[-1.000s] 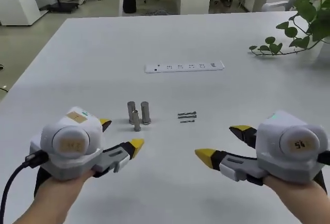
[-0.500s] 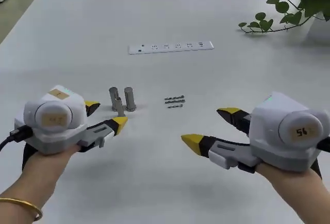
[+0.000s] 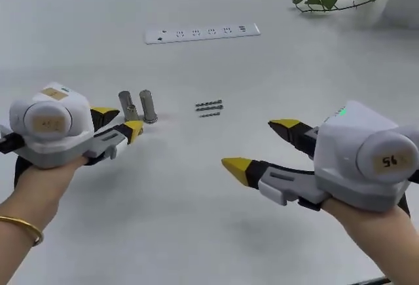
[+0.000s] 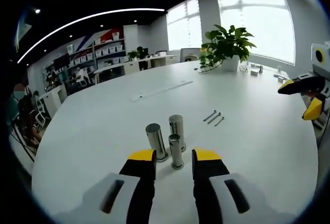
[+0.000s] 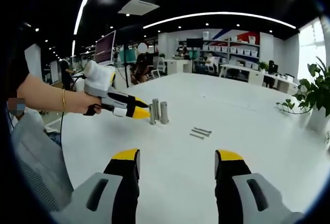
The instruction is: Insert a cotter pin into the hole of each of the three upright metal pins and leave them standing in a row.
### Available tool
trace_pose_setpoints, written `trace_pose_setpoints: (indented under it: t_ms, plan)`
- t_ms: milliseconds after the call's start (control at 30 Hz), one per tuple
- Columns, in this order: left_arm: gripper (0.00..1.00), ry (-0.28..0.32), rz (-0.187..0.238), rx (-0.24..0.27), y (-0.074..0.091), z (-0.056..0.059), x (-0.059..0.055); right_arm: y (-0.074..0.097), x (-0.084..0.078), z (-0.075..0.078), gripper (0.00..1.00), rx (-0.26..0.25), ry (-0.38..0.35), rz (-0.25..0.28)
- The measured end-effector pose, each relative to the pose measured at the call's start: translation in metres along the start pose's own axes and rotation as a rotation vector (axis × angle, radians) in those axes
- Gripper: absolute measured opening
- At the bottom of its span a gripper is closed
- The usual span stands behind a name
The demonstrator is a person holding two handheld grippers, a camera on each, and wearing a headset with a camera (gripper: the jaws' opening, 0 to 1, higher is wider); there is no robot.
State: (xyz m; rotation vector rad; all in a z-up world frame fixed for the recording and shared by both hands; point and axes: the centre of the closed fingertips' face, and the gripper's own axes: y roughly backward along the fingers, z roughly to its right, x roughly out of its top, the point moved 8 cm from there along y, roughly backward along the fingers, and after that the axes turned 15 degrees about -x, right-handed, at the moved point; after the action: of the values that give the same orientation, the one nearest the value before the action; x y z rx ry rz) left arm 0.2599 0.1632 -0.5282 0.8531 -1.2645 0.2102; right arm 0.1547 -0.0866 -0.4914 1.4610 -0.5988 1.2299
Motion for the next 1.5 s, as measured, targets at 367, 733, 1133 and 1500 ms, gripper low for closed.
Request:
trace_pose_setpoints:
  t_ms: [367,733,1133,1500]
  plan:
    - [0.18,0.006,-0.008,-0.026,-0.016,-0.010,-0.002,-0.004,-0.003,0.000,0.55,0.008,-0.024,-0.008]
    - [0.07,0.013,-0.005,-0.073,-0.021,-0.010,-0.004,-0.006,-0.008,0.003,0.57,0.001,-0.038,-0.033]
    - [0.07,-0.008,-0.018,-0.116,-0.017,-0.005,-0.005,-0.005,-0.008,0.004,0.57,-0.009,-0.044,-0.037]
    - [0.07,-0.049,-0.024,-0.183,-0.011,0.021,-0.004,-0.005,-0.009,0.003,0.57,-0.006,-0.038,-0.040]
